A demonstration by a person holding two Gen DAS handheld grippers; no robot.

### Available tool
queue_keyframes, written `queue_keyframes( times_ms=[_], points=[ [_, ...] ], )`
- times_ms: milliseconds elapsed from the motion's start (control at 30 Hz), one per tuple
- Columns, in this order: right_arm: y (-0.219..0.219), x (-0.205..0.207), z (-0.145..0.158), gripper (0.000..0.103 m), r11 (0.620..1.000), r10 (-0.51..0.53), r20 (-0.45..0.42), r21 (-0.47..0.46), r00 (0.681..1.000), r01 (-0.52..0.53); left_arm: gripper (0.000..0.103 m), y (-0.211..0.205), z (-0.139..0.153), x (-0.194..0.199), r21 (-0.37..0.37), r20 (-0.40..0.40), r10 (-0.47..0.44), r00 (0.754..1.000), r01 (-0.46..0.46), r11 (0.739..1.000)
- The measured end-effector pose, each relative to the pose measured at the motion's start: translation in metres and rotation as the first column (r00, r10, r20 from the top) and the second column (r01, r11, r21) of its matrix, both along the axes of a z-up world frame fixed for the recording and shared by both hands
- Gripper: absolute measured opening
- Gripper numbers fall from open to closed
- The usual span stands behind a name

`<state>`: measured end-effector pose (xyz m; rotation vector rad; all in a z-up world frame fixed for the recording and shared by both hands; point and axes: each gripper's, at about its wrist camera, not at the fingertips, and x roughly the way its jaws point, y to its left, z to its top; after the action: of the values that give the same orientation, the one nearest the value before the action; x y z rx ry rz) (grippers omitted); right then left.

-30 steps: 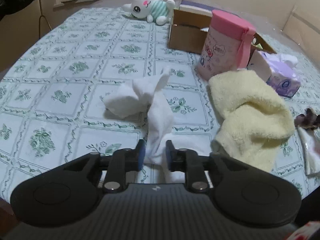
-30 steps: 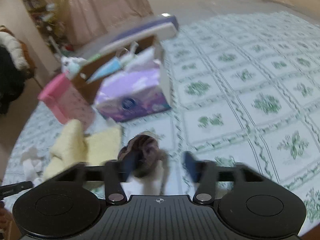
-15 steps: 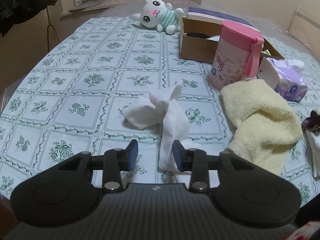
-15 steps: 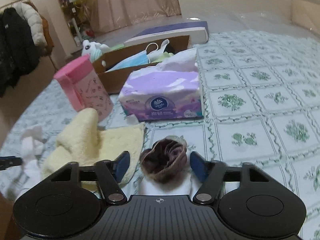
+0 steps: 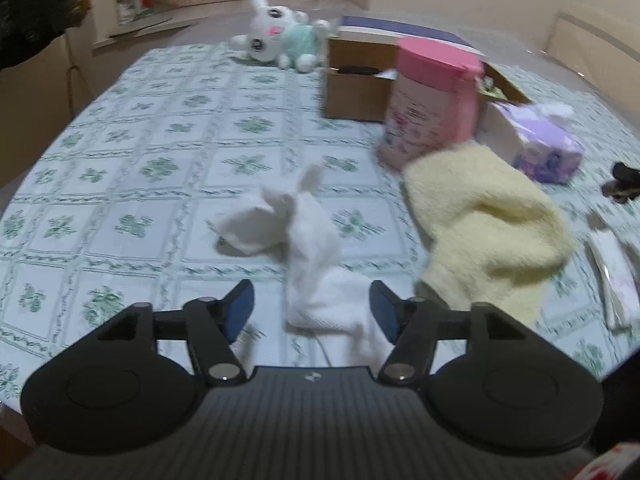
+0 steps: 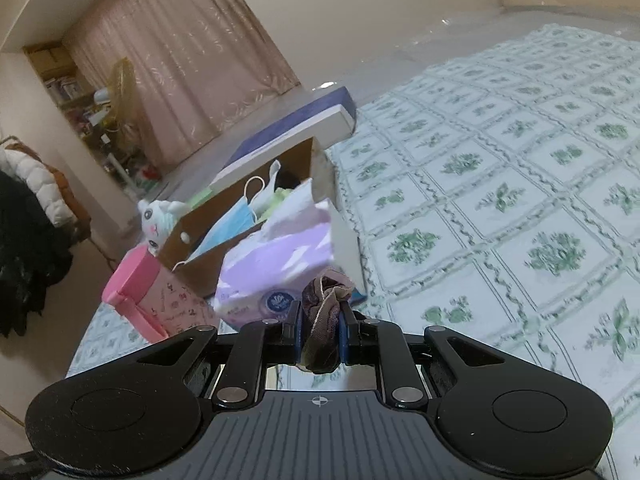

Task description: Organize soft objects

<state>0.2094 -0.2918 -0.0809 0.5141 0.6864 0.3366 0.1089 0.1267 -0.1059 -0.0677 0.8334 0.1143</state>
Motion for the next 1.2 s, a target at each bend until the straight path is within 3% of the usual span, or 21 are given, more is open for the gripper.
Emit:
queue_keyframes(
  times_ms=[167,233,300,367,400,467,567,700,800,933,1067,1133,1200],
  points=[
    [-0.003,-0.014,-0.007,0.017,1.000,-0.003,-0.048,-0.011,0.999,0.003,0.066,-0.013,-0.023,-0.002,-0.019,-0.067,-0.027,0.997,0.026,0.999],
    [-0.003,-0.017,-0.011,0.017,1.000,-0.005,-0.066,-0.016,0.998,0.004,0.050,-0.015,-0.032,-0.001,-0.030,-0.085,-0.024,0.996,0.021,0.999],
    [-0.003,-0.020,-0.013,0.017,1.000,-0.006,-0.075,-0.018,0.997,0.005,0.022,-0.016,-0.035,-0.001,-0.057,-0.072,-0.043,0.996,0.039,0.998],
    [-0.002,-0.020,-0.013,0.017,1.000,-0.006,-0.072,-0.026,0.997,0.004,0.008,-0.019,-0.034,0.000,-0.060,-0.070,-0.074,0.995,0.070,0.996],
    [-0.002,-0.020,-0.012,0.017,1.000,-0.008,-0.069,-0.027,0.998,0.006,0.006,-0.019,-0.033,0.001,-0.062,-0.072,-0.076,0.994,0.071,0.996],
    [-0.001,-0.020,-0.011,0.017,1.000,-0.011,-0.063,-0.024,0.998,0.009,0.006,-0.016,-0.026,0.003,-0.068,-0.067,-0.074,0.995,0.069,0.995],
    [0.000,-0.018,-0.007,0.017,1.000,-0.007,-0.048,-0.025,0.999,0.005,0.006,-0.007,-0.002,0.004,-0.039,0.002,-0.069,0.998,0.069,0.997],
    [0.001,-0.014,-0.007,0.017,1.000,-0.006,-0.045,-0.028,0.999,0.005,0.006,0.010,0.026,0.016,0.051,0.096,-0.052,0.994,0.047,0.998],
    [0.002,-0.010,-0.008,0.017,1.000,-0.007,-0.045,-0.028,0.999,0.006,0.007,0.026,0.026,0.039,0.107,0.111,-0.023,0.994,0.011,0.994],
    [0.004,-0.005,-0.007,0.017,1.000,-0.005,-0.035,-0.029,0.999,0.004,0.008,0.047,0.005,0.072,0.138,0.072,0.029,0.997,-0.039,0.990],
    [0.006,0.000,-0.003,0.017,0.999,-0.004,-0.022,-0.033,1.000,0.003,0.018,0.059,-0.018,0.097,0.155,0.035,0.083,0.996,-0.087,0.984],
    [0.006,0.003,-0.003,0.017,0.999,-0.003,-0.021,-0.038,1.000,0.002,0.028,0.064,-0.022,0.101,0.133,0.028,0.086,0.996,-0.089,0.987],
    [0.005,0.004,-0.003,0.017,0.999,-0.005,-0.022,-0.042,1.000,0.004,0.045,0.064,-0.022,0.104,0.102,0.029,0.080,0.996,-0.082,0.991]
  ],
)
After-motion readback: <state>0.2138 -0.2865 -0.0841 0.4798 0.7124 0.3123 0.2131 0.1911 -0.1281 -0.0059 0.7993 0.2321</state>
